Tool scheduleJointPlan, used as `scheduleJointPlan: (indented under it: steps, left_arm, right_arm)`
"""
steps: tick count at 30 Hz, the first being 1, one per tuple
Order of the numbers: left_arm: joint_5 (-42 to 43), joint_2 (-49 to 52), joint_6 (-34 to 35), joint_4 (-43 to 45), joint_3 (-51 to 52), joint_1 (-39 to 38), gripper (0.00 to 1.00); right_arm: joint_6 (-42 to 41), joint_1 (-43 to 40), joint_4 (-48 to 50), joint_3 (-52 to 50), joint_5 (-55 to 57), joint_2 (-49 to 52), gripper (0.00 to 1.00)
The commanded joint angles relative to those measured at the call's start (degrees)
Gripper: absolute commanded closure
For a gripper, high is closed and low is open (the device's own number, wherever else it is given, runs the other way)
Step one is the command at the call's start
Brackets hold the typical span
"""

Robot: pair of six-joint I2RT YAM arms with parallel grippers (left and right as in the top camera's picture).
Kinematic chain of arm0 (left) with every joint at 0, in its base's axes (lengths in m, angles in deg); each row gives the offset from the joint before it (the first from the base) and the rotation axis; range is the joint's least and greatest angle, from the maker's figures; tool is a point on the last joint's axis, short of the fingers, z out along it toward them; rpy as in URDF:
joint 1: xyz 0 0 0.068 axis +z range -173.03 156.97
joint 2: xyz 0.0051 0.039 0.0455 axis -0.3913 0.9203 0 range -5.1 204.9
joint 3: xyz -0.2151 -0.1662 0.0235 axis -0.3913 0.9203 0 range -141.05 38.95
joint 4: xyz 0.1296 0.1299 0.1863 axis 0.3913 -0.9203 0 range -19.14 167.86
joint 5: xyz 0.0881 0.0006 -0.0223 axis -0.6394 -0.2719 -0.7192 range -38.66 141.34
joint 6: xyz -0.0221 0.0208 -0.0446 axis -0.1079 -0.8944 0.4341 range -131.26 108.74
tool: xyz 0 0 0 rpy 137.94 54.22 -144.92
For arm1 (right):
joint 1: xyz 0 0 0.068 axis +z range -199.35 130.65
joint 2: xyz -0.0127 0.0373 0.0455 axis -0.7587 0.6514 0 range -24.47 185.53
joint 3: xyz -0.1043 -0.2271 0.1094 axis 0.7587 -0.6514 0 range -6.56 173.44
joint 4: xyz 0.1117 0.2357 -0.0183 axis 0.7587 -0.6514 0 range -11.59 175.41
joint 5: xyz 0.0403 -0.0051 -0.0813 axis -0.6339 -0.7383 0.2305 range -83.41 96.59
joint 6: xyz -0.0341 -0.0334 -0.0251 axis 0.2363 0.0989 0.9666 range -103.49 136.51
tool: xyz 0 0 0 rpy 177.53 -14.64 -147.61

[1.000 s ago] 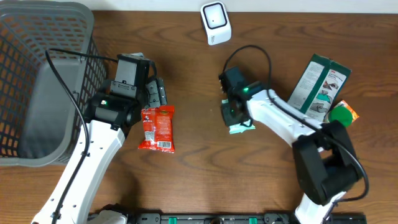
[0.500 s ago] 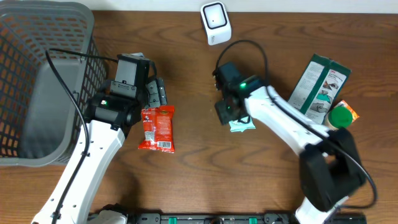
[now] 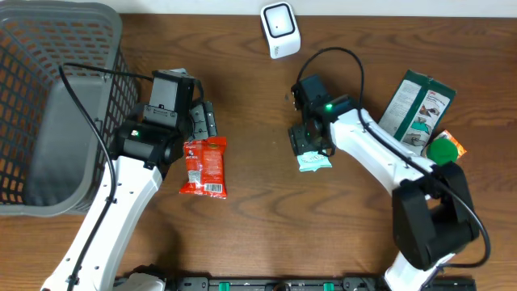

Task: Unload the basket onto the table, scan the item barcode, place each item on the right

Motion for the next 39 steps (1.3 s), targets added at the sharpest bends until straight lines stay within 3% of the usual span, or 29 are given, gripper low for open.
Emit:
scheduleJointPlan:
  steps: [1, 14, 19, 26, 27, 30, 39]
  left_arm:
    - [-0.8, -0.3, -0.3, 0.0, 0.0, 0.2, 0.16]
    - [-0.8, -0.3, -0.4, 0.0, 0.0, 0.2, 0.16]
    - [-0.8, -0.3, -0.4, 0.0, 0.0, 0.2, 0.16]
    - [-0.8, -0.3, -0.4, 0.0, 0.0, 0.2, 0.16]
    - [-0.8, -0.3, -0.4, 0.0, 0.0, 0.2, 0.16]
    - [-0.8, -0.3, -0.4, 0.0, 0.0, 0.2, 0.16]
    - [-0.8, -0.3, -0.4, 0.0, 0.0, 0.2, 0.16]
  right_arm:
    - [-0.9, -0.1, 0.9, -0.8, 5.7, 1.4, 0.30]
    - [-2.4, 0.0, 9.9, -7.3, 3.9, 2.9, 0.32]
    - [-3.9, 0.0, 13.8, -10.3, 1.3, 2.9, 0.44]
    - [-3.4, -0.5, 9.9, -7.3, 1.6, 1.3, 0.60]
    - [-3.4, -0.7, 8.2, -5.9, 1.5, 0.9, 0.64]
    - [-3.5, -0.7, 2.4, -1.4, 1.4, -0.1, 0.86]
    - [-1.2, -0.7, -11.2, 13.5, -4.2, -0.2, 0.98]
